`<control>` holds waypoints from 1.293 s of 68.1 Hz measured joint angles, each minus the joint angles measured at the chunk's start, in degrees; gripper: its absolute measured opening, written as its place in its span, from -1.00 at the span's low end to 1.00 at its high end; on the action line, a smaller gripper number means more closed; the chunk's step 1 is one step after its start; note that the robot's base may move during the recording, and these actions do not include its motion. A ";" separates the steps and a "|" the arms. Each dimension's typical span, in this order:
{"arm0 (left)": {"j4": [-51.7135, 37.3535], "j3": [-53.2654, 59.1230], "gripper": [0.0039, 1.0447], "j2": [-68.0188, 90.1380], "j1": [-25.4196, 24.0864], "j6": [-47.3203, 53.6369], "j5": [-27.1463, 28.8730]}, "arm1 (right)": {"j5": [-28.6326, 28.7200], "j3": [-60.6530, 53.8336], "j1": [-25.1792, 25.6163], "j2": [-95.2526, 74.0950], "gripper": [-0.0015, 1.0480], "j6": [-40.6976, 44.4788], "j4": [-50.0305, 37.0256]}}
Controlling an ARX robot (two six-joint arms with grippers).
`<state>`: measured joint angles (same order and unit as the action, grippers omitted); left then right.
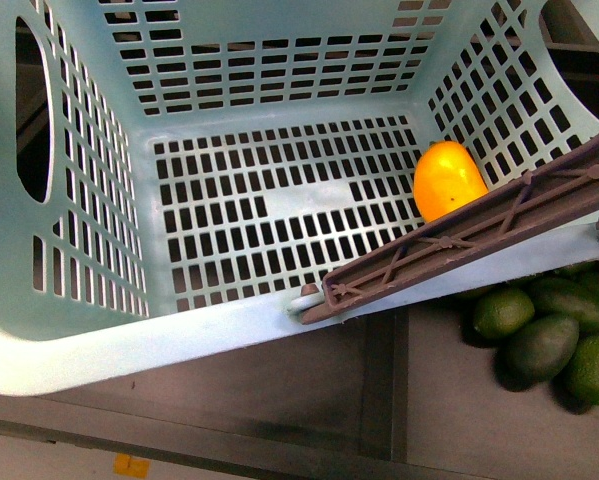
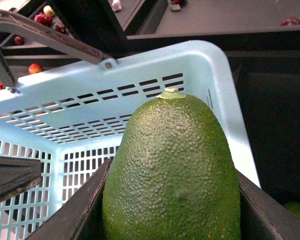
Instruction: Pick mango and avocado into basket
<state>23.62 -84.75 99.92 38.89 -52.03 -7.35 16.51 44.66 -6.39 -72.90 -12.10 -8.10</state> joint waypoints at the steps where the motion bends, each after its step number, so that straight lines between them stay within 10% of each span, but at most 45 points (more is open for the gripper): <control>1: 0.00 0.00 -0.74 0.00 0.00 0.00 0.02 | -0.33 0.00 -0.28 -0.24 0.04 -0.17 -0.09; 25: 0.00 0.00 -0.74 0.00 0.00 0.00 0.04 | -3.91 0.04 -5.51 -3.63 0.04 -1.68 -2.10; 36: 0.00 0.00 -0.74 0.00 0.00 0.00 0.09 | -3.93 0.04 -5.75 -3.65 0.44 -1.66 -2.08; 46: 0.00 0.00 -0.74 0.02 0.00 0.17 0.02 | -3.78 0.02 -3.93 -3.10 0.86 -1.68 -1.86; 61: 0.00 0.00 -0.74 0.04 -0.02 0.04 0.24 | -4.15 -0.42 4.50 3.10 0.83 -3.37 -1.16; 70: 0.00 0.00 -0.74 0.04 0.00 -0.02 0.15 | -15.93 -8.02 6.49 7.80 0.49 4.76 -18.21; 88: 0.00 0.00 -0.74 0.04 -0.02 -0.22 -0.02 | -16.50 -22.93 6.51 15.34 -0.34 10.80 -27.02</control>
<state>23.62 -84.75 99.96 38.87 -52.25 -7.38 0.01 21.74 0.12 -57.56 -1.30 -35.11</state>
